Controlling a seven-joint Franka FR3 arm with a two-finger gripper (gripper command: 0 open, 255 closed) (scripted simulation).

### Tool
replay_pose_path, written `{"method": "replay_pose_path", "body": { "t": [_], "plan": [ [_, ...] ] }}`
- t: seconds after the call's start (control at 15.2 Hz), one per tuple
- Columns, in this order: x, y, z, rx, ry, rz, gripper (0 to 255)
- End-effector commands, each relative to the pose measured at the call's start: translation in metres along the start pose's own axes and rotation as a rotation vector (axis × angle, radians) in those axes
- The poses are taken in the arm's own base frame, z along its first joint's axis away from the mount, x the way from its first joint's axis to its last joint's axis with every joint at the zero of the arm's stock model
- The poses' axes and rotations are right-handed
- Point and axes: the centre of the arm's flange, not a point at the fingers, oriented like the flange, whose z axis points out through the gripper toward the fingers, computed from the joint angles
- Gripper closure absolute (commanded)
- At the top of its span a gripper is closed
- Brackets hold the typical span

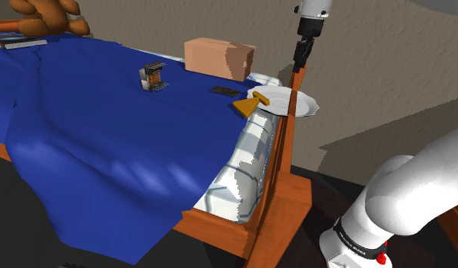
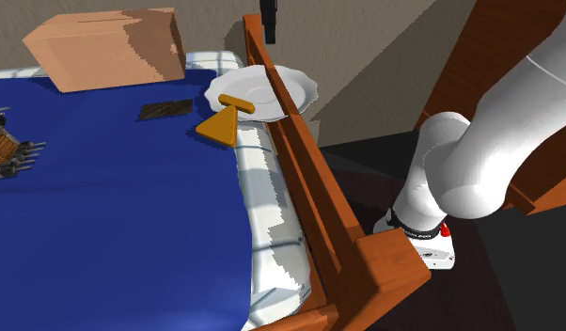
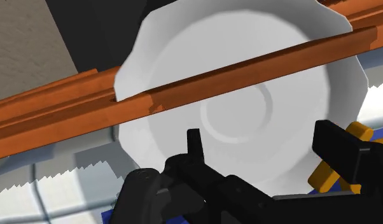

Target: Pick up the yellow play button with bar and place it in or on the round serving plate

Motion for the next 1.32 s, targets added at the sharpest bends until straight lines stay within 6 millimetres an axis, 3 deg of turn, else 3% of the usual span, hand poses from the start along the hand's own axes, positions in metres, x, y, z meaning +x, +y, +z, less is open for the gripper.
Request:
{"method": "replay_pose_path", "body": {
  "t": [0.0, 0.53, 1.12, 1.25],
  "plan": [
    [0.016, -0.023, 0.003, -0.030, -0.016, -0.001, 0],
    [0.083, -0.128, 0.034, -0.161, -0.088, -0.008, 0],
    [0.155, -0.240, 0.091, -0.309, -0.169, -0.017, 0],
    [0.156, -0.242, 0.099, -0.314, -0.172, -0.017, 0]
  ]
}}
